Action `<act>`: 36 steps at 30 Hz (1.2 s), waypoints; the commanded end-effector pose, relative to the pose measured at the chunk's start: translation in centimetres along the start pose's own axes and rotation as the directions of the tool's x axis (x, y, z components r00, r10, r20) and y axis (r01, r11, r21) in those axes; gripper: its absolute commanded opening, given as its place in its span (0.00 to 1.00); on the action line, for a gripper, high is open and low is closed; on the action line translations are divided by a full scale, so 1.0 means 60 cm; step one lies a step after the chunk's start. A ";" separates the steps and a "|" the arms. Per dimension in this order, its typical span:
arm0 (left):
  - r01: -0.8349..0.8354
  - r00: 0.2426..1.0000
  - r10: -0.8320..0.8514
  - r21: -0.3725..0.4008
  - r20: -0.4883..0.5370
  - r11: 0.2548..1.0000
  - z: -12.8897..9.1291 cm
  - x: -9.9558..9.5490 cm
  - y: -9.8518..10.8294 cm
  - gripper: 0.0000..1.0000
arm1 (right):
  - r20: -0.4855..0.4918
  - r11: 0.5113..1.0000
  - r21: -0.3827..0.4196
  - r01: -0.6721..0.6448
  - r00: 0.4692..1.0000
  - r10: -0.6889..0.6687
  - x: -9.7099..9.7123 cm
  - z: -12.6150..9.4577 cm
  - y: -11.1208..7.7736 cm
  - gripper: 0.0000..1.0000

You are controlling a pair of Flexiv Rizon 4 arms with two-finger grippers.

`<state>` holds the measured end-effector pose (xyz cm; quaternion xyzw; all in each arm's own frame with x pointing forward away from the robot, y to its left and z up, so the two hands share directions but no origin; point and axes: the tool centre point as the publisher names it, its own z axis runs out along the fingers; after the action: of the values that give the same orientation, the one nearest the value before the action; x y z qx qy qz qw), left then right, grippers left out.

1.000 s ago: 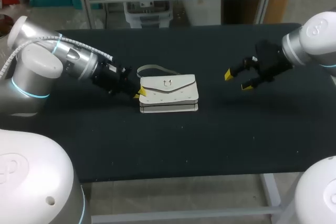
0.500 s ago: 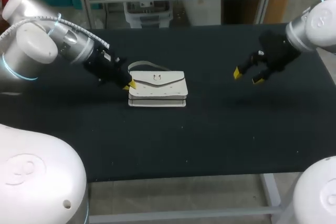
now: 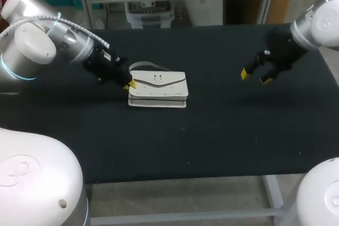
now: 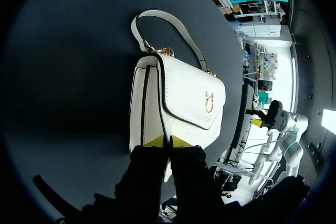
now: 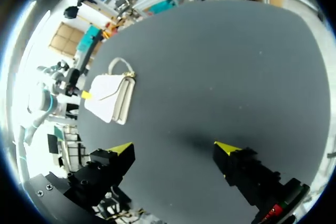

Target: Pick up the bag, open it, inspect its contents, close it, and place it on the opposite side

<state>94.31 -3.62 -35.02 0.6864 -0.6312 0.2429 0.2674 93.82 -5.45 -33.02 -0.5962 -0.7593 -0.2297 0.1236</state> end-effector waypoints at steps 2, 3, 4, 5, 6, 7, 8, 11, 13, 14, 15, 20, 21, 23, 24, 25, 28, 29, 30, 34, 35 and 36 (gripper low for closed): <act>-0.032 0.999 0.030 -0.048 -0.034 0.998 -0.058 -0.058 -0.054 0.00 | 0.102 0.999 0.014 -0.043 0.994 0.041 -0.052 -0.039 0.043 1.00; -0.007 1.000 0.007 -0.018 -0.018 1.000 -0.068 -0.069 -0.065 0.00 | 0.112 0.999 0.007 -0.046 0.993 0.044 -0.064 -0.050 0.049 1.00; -0.006 1.000 0.006 -0.001 -0.002 1.000 -0.076 -0.078 -0.074 0.00 | 0.135 0.998 0.000 -0.055 0.989 0.055 -0.075 -0.060 0.055 1.00; -0.022 1.000 0.022 -0.013 0.000 1.000 -0.084 -0.087 -0.081 0.00 | 0.159 0.998 -0.013 -0.066 0.985 0.067 -0.086 -0.068 0.061 1.00; -0.001 1.000 0.000 0.020 0.017 1.000 -0.093 -0.097 -0.092 0.00 | 0.162 0.998 -0.018 -0.068 0.984 0.070 -0.096 -0.075 0.065 1.00; -0.010 1.000 0.009 0.014 0.014 1.000 -0.100 -0.107 -0.100 0.00 | 0.157 0.997 -0.020 -0.068 0.985 0.070 -0.105 -0.083 0.071 1.00; -0.003 1.000 0.003 0.030 0.010 1.000 -0.108 -0.116 -0.110 0.00 | 0.181 0.997 -0.035 -0.076 0.980 0.081 -0.114 -0.088 0.076 1.00; 0.015 0.999 -0.017 0.058 0.039 0.998 -0.132 -0.143 -0.138 0.00 | 0.197 0.996 -0.037 -0.081 0.977 0.086 -0.132 -0.101 0.088 1.00; 0.008 0.998 -0.012 0.073 0.058 0.997 -0.148 -0.158 -0.153 0.00 | 0.208 0.998 -0.027 -0.065 0.976 0.069 -0.141 -0.108 0.095 1.00; 0.004 0.996 -0.011 0.086 0.083 0.996 -0.156 -0.166 -0.161 0.00 | 0.221 0.997 -0.034 -0.062 0.973 0.068 -0.145 -0.111 0.097 1.00; -0.001 0.994 -0.010 0.097 0.107 0.995 -0.164 -0.175 -0.169 0.00 | 0.233 0.997 -0.032 -0.064 0.970 0.070 -0.148 -0.114 0.100 1.00; -0.014 0.989 -0.004 0.116 0.151 0.993 -0.202 -0.206 -0.197 0.00 | 0.266 0.998 -0.041 -0.042 0.963 0.051 -0.157 -0.127 0.111 1.00; -0.002 0.983 -0.023 0.137 0.180 0.991 -0.208 -0.214 -0.205 0.00 | 0.277 0.998 -0.040 -0.038 0.960 0.048 -0.158 -0.130 0.113 1.00; -0.007 0.983 -0.018 0.138 0.182 0.990 -0.222 -0.229 -0.219 0.00 | 0.286 0.999 -0.036 -0.029 0.957 0.039 -0.159 -0.133 0.116 1.00; -0.005 0.979 -0.024 0.141 0.203 0.990 -0.225 -0.236 -0.225 0.00 | 0.291 0.999 -0.034 -0.028 0.956 0.037 -0.161 -0.134 0.118 1.00; 0.000 0.980 -0.029 0.146 0.197 0.989 -0.231 -0.245 -0.233 0.00 | 0.299 0.999 -0.029 -0.025 0.954 0.033 -0.163 -0.135 0.119 1.00; 0.006 0.968 -0.046 0.160 0.248 0.987 -0.245 -0.267 -0.255 0.00 | 0.328 0.999 -0.027 -0.025 0.944 0.032 -0.167 -0.137 0.122 1.00; 0.006 0.965 -0.049 0.166 0.257 0.986 -0.251 -0.273 -0.261 0.00 | 0.331 0.999 -0.028 -0.025 0.943 0.033 -0.169 -0.138 0.123 1.00; 0.006 0.960 -0.052 0.166 0.275 0.986 -0.256 -0.280 -0.267 0.00 | 0.332 0.999 -0.030 -0.025 0.943 0.034 -0.172 -0.141 0.124 1.00; 0.001 0.956 -0.051 0.168 0.290 0.986 -0.278 -0.299 -0.287 0.00 | 0.344 0.998 -0.037 -0.040 0.938 0.051 -0.180 -0.149 0.129 1.00; -0.001 0.956 -0.048 0.167 0.289 0.986 -0.284 -0.304 -0.291 0.00 | 0.347 0.998 -0.037 -0.042 0.936 0.052 -0.181 -0.151 0.130 1.00; -0.010 0.952 -0.041 0.165 0.303 0.986 -0.289 -0.308 -0.294 0.00 | 0.349 0.998 -0.036 -0.044 0.935 0.054 -0.183 -0.154 0.132 1.00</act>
<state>109.34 21.83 -35.70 0.7442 -0.6315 0.1942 0.0985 103.27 -17.77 -28.81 -0.6467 -0.7512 -0.1312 -0.0182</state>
